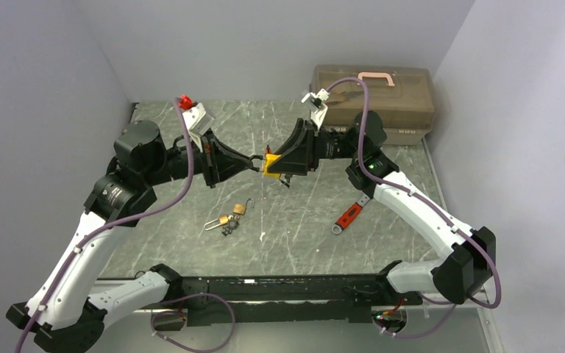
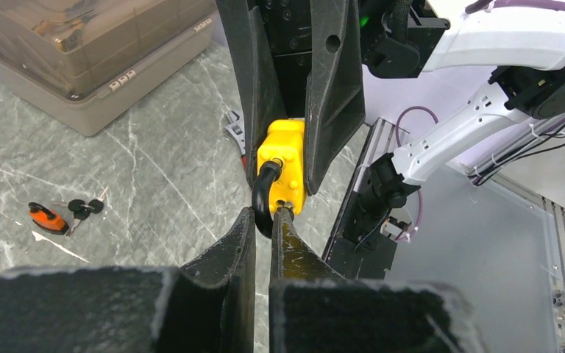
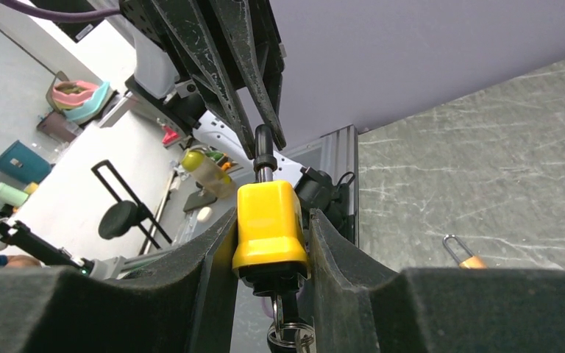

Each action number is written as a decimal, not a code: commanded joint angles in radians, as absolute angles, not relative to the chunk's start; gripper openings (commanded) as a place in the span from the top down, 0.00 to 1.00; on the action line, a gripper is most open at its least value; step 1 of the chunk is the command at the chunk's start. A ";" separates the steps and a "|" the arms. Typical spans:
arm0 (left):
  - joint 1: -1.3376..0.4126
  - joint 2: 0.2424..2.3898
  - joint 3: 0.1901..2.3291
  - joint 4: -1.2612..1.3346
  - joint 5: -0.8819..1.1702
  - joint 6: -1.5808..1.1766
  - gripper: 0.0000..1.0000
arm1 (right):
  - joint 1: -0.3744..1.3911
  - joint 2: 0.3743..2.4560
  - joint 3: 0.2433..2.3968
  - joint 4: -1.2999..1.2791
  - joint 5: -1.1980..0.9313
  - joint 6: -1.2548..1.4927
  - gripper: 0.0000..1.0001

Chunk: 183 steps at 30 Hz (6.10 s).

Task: Lock with the key
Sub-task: Lock the lock.

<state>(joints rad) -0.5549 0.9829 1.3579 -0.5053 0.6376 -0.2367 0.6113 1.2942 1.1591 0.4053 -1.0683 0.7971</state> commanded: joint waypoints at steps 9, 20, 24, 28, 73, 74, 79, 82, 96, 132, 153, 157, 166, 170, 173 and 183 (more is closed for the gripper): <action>-0.607 1.063 1.283 -0.687 0.615 -0.159 1.00 | 0.664 1.265 1.246 0.832 -1.069 0.995 1.00; -0.607 1.060 1.309 -0.702 0.524 -0.151 1.00 | 0.666 1.268 1.240 0.868 -1.090 1.044 1.00; -0.607 1.074 1.338 -0.701 0.600 -0.177 0.80 | 0.673 1.245 1.244 0.723 -1.066 0.932 1.00; -0.606 1.067 1.351 -0.691 0.631 -0.197 0.76 | 0.674 1.228 1.243 0.657 -1.052 0.875 1.00; -0.451 0.919 1.375 -0.564 0.861 -0.264 0.49 | 0.647 1.192 1.189 0.493 -1.002 0.762 1.00; -0.450 0.919 1.381 -0.574 0.856 -0.252 0.49 | 0.647 1.192 1.190 0.487 -0.997 0.758 1.00; -0.451 0.927 1.413 -0.656 0.787 -0.199 0.50 | 0.646 1.194 1.196 0.470 -0.975 0.751 1.00; -0.451 0.914 1.401 -0.643 0.788 -0.197 0.50 | 0.646 1.198 1.198 0.466 -0.974 0.750 1.00; -0.450 0.934 1.393 -0.521 0.865 -0.246 0.55 | 0.648 1.228 1.201 0.482 -0.980 0.764 1.00; -0.558 1.077 1.342 -0.328 0.814 -0.380 1.00 | 0.761 1.283 1.262 0.331 -0.899 0.618 1.00; -0.402 1.031 1.268 -0.334 0.766 -0.463 1.00 | 0.630 1.212 1.107 0.412 -0.908 0.668 0.46; -0.381 1.020 1.273 -0.328 0.787 -0.463 1.00 | 0.563 1.181 1.032 0.502 -0.945 0.735 0.25; -0.377 1.042 1.346 -0.393 0.822 -0.428 1.00 | 0.464 1.158 0.893 0.693 -0.991 0.862 0.19; -0.377 1.048 1.357 -0.402 0.832 -0.430 1.00 | 0.465 1.186 0.896 0.728 -1.001 0.874 0.26; -0.377 1.051 1.361 -0.406 0.836 -0.433 1.00 | 0.469 1.200 0.910 0.726 -1.005 0.866 0.31; -0.377 1.049 1.355 -0.399 0.845 -0.443 1.00 | 0.529 1.227 0.965 0.612 -0.981 0.763 0.47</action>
<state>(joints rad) -0.3790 1.0592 1.3106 -0.4538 0.8101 -0.4320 0.5110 1.2255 0.9123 0.6140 -0.9791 0.8139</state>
